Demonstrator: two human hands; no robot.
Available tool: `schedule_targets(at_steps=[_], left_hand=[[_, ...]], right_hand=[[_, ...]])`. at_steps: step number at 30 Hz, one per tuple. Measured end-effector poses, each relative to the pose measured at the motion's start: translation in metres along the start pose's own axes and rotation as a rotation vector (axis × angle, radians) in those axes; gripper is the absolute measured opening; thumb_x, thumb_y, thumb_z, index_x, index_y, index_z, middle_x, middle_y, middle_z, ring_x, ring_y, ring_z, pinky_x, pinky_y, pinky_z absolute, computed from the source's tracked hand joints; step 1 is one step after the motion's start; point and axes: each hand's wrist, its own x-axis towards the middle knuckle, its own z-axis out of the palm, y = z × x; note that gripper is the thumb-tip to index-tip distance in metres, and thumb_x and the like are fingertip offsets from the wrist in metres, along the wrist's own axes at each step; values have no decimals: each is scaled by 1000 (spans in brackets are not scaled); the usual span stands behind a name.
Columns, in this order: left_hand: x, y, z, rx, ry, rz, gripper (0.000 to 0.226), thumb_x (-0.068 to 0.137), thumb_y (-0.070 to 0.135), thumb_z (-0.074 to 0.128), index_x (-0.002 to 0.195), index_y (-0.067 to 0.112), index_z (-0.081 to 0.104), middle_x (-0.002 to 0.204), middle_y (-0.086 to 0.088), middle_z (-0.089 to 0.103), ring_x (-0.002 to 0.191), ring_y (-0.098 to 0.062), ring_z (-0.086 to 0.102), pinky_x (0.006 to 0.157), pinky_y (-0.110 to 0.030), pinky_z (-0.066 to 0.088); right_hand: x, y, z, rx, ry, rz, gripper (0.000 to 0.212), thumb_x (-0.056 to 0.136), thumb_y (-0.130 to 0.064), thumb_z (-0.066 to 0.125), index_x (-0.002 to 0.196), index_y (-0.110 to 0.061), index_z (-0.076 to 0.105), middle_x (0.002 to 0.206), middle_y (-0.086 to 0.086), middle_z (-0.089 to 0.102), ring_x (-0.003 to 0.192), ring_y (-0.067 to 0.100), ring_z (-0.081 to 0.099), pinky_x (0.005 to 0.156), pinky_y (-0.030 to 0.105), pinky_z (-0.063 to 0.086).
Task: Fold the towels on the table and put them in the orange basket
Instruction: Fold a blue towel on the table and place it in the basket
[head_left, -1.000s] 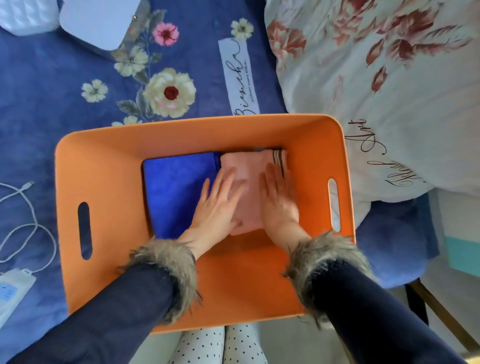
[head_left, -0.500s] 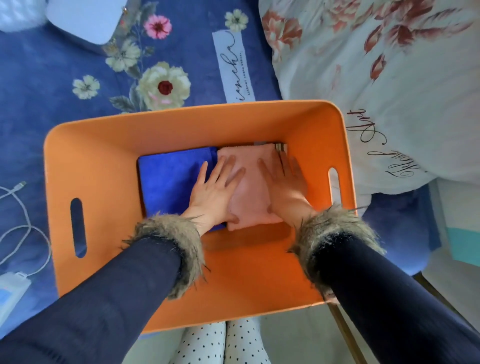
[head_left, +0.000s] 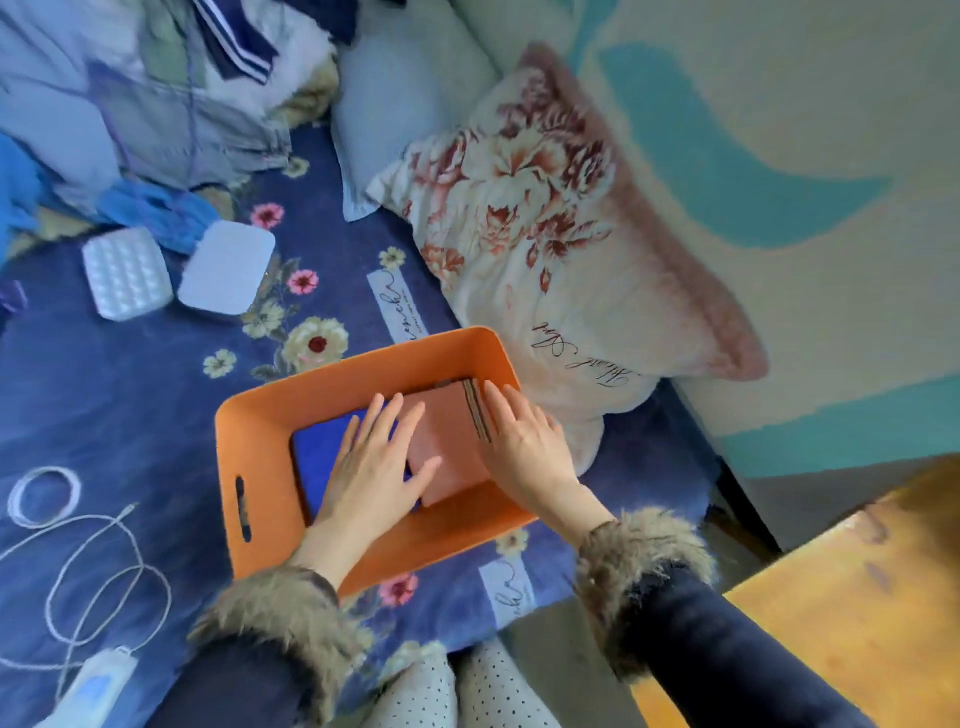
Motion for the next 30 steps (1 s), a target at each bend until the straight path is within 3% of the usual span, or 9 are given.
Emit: schedule_targets(at_steps=[4, 11, 15, 19, 26, 30], left_hand=[[-7, 40, -30, 19, 16, 104, 90, 71, 67, 7, 145, 20, 30, 154, -2, 24, 144, -20, 14, 116, -38, 9], [-13, 113, -48, 13, -51, 381, 87, 72, 66, 9, 143, 22, 33, 152, -1, 30, 143, -19, 20, 115, -37, 15], [-25, 147, -45, 27, -119, 626, 82, 75, 64, 17, 140, 19, 39, 148, -4, 37, 139, -23, 28, 114, -41, 23], [-58, 192, -34, 44, -194, 853, 83, 75, 63, 18, 139, 16, 42, 145, -5, 40, 138, -25, 32, 112, -40, 25], [-160, 262, -7, 75, -360, 1304, 70, 81, 56, 31, 126, 8, 55, 128, -13, 56, 120, -30, 52, 98, -42, 43], [-235, 282, 5, 90, -439, 1526, 64, 86, 54, 36, 129, 10, 52, 130, -10, 54, 123, -29, 49, 98, -39, 43]], right_hand=[[-41, 18, -51, -20, 125, 59, 61, 93, -40, 44, 147, -24, 20, 152, 3, 26, 138, 24, 29, 109, 41, 25], [-136, 51, -76, 37, 327, 340, 63, 94, -48, 42, 148, -24, 20, 151, 2, 29, 135, 23, 34, 105, 37, 31], [-197, 57, -69, 99, 399, 571, 64, 95, -47, 39, 149, -26, 12, 155, 2, 19, 141, 19, 24, 109, 35, 24], [-275, 48, -49, 167, 487, 776, 63, 95, -46, 39, 149, -25, 14, 154, 1, 23, 140, 18, 25, 109, 34, 26], [-428, 13, -5, 243, 618, 1188, 61, 96, -43, 40, 149, -25, 14, 153, 2, 22, 140, 20, 24, 112, 38, 24], [-508, -26, 27, 270, 680, 1376, 60, 97, -44, 38, 149, -24, 14, 154, 1, 22, 139, 19, 24, 111, 37, 23]])
